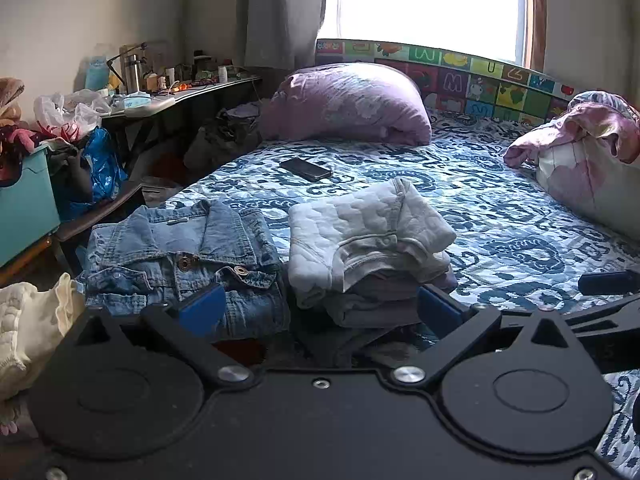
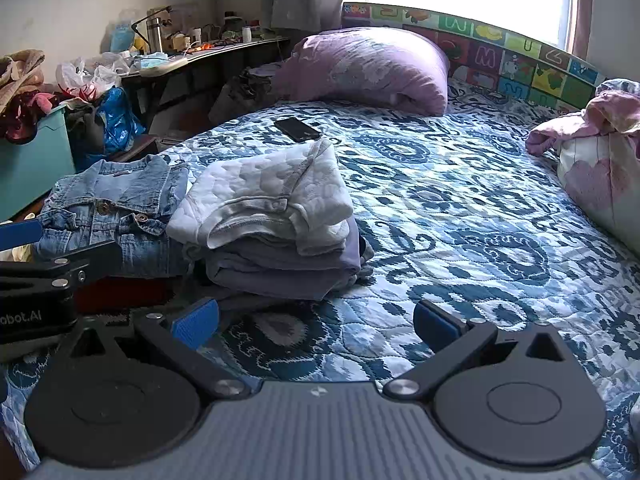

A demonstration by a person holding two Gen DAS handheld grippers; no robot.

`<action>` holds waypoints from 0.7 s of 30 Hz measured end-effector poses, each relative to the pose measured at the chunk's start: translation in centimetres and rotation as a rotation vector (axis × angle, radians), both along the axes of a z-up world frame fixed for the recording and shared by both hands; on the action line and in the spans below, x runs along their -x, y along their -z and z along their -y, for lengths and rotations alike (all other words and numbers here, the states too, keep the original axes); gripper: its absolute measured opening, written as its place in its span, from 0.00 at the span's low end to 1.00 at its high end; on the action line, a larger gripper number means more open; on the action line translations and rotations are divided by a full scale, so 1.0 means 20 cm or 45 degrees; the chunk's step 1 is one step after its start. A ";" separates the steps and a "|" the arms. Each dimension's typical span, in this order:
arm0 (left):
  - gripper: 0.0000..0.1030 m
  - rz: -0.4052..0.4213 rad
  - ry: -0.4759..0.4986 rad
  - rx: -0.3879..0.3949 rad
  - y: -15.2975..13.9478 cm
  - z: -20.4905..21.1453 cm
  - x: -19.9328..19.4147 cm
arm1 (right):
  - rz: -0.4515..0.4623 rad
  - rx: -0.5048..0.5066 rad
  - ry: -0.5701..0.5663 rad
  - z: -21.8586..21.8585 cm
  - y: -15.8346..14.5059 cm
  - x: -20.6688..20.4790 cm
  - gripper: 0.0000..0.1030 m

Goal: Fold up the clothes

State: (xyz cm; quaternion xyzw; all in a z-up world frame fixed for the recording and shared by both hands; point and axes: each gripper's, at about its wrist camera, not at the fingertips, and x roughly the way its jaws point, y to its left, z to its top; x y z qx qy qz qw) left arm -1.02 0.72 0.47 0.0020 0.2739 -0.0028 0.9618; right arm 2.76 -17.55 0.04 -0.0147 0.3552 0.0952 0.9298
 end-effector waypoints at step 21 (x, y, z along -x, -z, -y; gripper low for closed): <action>1.00 0.013 0.005 0.093 0.09 -0.10 -0.11 | 0.001 0.007 -0.024 -0.03 0.06 -0.09 1.00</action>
